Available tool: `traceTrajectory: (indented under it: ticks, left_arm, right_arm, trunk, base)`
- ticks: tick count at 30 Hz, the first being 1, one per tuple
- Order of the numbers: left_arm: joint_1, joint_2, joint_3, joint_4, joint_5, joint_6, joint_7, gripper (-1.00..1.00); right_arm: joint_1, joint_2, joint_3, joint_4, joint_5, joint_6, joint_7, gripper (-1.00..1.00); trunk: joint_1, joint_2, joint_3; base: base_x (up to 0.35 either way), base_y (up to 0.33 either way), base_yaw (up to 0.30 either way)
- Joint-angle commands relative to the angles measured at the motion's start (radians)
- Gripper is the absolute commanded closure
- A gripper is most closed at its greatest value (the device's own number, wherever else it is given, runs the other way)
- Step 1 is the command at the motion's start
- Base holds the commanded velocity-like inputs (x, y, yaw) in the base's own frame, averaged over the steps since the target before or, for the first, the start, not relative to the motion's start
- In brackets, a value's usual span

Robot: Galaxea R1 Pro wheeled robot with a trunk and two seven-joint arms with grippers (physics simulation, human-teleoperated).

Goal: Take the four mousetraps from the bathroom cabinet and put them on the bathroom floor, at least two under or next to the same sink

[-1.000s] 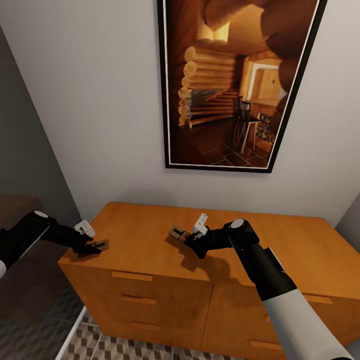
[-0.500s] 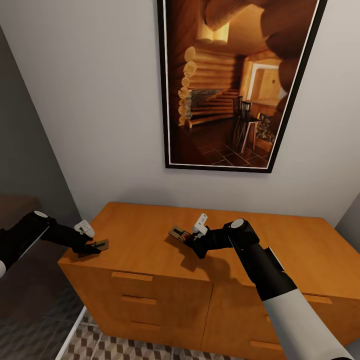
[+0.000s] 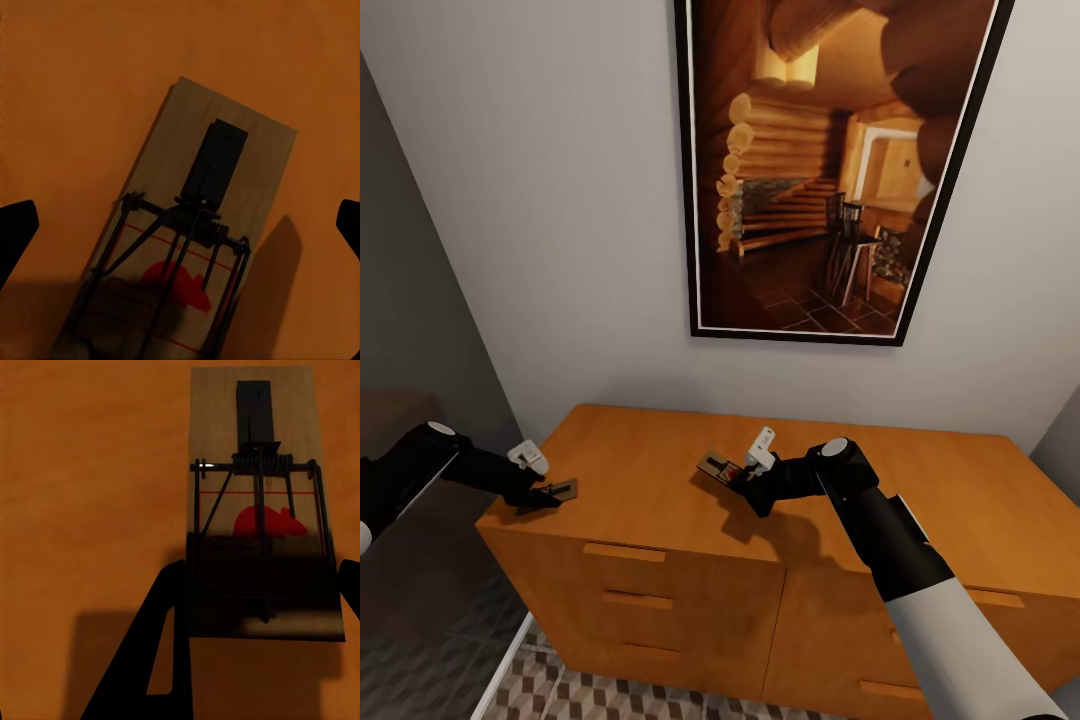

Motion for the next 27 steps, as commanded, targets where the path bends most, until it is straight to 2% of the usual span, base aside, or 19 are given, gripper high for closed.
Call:
traceTrajectory:
  ticks: [1,6,21,22,27]
  left_arm:
    - [0.0,0.001,-0.005,0.0,-0.016,0.007,-0.001,-1.0]
    - [0.0,0.001,-0.005,0.001,-0.029,0.007,-0.001,-1.0]
    - [0.0,0.0,-0.005,0.001,-0.033,0.007,-0.001,-1.0]
    - [0.0,0.0,-0.005,0.001,-0.033,0.007,-0.001,1.0]
    - [0.0,0.0,-0.005,0.001,-0.035,0.007,0.001,1.0]
  right_arm:
    - [-0.001,0.001,-0.001,-0.001,0.006,0.008,0.009,1.0]
    - [-0.001,0.001,-0.001,-0.001,0.006,0.008,0.009,1.0]
    - [-0.001,0.001,-0.001,-0.001,0.006,0.008,0.009,1.0]
    - [-0.001,0.001,-0.001,-0.001,0.006,0.008,0.009,1.0]
    - [-0.001,0.001,-0.001,0.0,0.006,0.008,0.009,1.0]
  trunk:
    - [0.0,-0.001,-0.001]
    - [0.0,-0.001,-0.001]
    - [0.0,-0.001,-0.001]
    - [0.0,-0.001,-0.001]
    - [0.0,-0.001,-0.001]
  base:
    - [0.0,0.0,0.0]
    - [0.0,0.0,0.0]
    - [0.0,0.0,0.0]
    - [0.0,0.0,0.0]
    - [0.0,0.0,0.0]
